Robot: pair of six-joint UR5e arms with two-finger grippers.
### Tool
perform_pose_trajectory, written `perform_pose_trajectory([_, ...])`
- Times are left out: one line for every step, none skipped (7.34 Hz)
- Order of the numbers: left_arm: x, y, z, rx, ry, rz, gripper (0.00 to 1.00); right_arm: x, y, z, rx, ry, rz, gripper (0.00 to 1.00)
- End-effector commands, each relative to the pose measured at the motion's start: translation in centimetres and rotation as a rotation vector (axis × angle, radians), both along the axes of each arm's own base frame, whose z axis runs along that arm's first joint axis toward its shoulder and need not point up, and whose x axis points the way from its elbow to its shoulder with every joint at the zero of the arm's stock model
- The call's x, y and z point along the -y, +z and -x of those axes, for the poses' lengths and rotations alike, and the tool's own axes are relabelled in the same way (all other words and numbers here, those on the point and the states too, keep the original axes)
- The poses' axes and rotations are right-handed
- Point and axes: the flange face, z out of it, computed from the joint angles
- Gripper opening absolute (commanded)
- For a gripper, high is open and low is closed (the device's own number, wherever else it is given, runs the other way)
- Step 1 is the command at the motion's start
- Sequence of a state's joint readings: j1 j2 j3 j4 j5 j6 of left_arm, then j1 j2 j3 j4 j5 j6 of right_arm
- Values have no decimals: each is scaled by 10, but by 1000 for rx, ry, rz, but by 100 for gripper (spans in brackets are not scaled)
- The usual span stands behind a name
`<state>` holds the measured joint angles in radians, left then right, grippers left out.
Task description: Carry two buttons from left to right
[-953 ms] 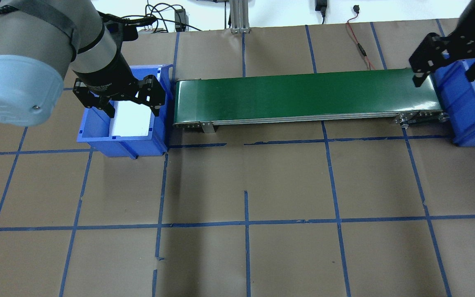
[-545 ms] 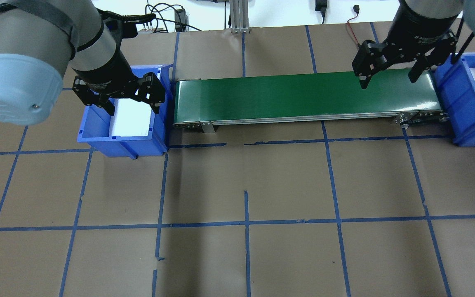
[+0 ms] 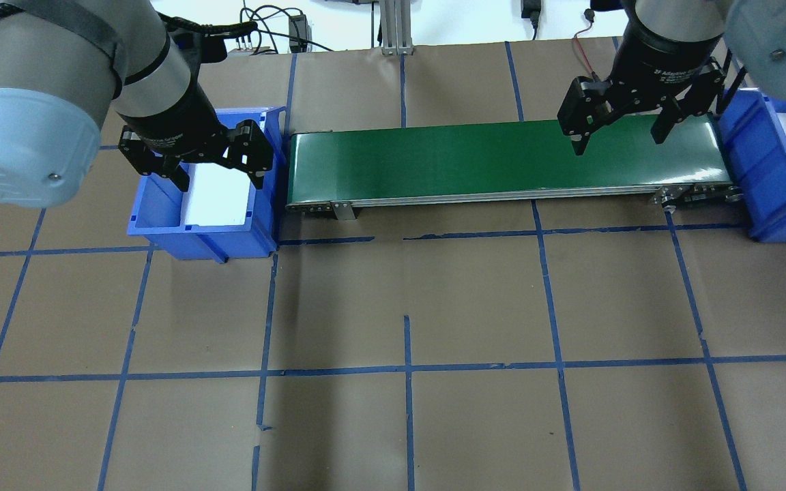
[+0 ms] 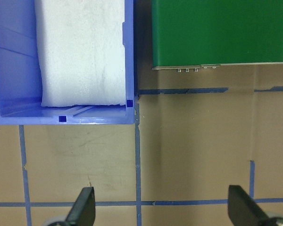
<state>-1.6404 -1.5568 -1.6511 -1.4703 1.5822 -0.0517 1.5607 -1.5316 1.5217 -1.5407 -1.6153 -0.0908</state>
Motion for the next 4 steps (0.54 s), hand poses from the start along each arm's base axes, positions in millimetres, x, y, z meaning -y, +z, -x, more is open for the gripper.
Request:
perform_pose_trajectory([-4,1,3,0,-8,7,100,0,-3,4,1,-15,5,100])
perform_pose_trajectory([-4,6,5,-2,-10,16,100,-1,0,3,1,-13,16,100])
perform_pose_trajectory([-5,4,5,-2,-7,12,100,-1,1,2,1,-10,23,100])
perform_pose_trajectory([-6,2,7,0,1,7,100,-1,2,2,3,-10,25,100])
